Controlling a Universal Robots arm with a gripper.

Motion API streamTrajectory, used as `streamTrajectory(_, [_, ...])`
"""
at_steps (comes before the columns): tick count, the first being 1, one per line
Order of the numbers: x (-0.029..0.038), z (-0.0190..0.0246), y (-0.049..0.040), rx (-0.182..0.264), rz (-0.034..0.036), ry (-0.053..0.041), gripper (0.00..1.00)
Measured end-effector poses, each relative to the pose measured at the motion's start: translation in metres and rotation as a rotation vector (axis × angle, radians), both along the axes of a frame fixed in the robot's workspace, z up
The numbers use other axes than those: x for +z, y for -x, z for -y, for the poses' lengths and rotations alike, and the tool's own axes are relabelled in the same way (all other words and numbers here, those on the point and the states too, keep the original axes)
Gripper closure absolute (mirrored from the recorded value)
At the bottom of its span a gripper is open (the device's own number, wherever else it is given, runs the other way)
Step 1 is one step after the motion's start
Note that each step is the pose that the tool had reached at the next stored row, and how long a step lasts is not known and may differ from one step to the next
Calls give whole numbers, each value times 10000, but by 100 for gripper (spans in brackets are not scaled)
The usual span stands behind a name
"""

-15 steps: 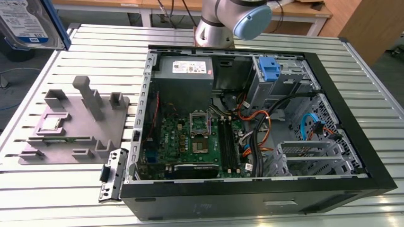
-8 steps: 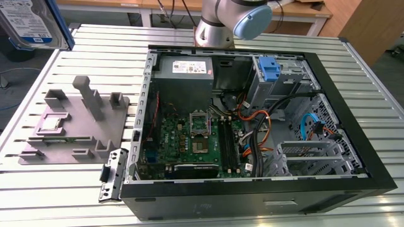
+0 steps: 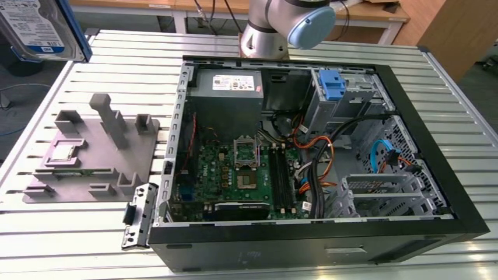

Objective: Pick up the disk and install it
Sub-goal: 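Pick up the disk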

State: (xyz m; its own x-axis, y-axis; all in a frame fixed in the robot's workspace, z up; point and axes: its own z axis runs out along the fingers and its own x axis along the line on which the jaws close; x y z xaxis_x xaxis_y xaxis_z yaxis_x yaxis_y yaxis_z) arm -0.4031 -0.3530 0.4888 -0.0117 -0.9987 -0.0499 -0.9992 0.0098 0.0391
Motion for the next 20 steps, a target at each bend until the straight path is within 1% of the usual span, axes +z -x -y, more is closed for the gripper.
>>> streamTrajectory(7, [0, 0, -46, 1, 0, 0, 65])
streamTrajectory(17, [0, 0, -174, 1, 0, 0, 65])
streamTrajectory(20, [1, 0, -177, 0, 0, 0, 65])
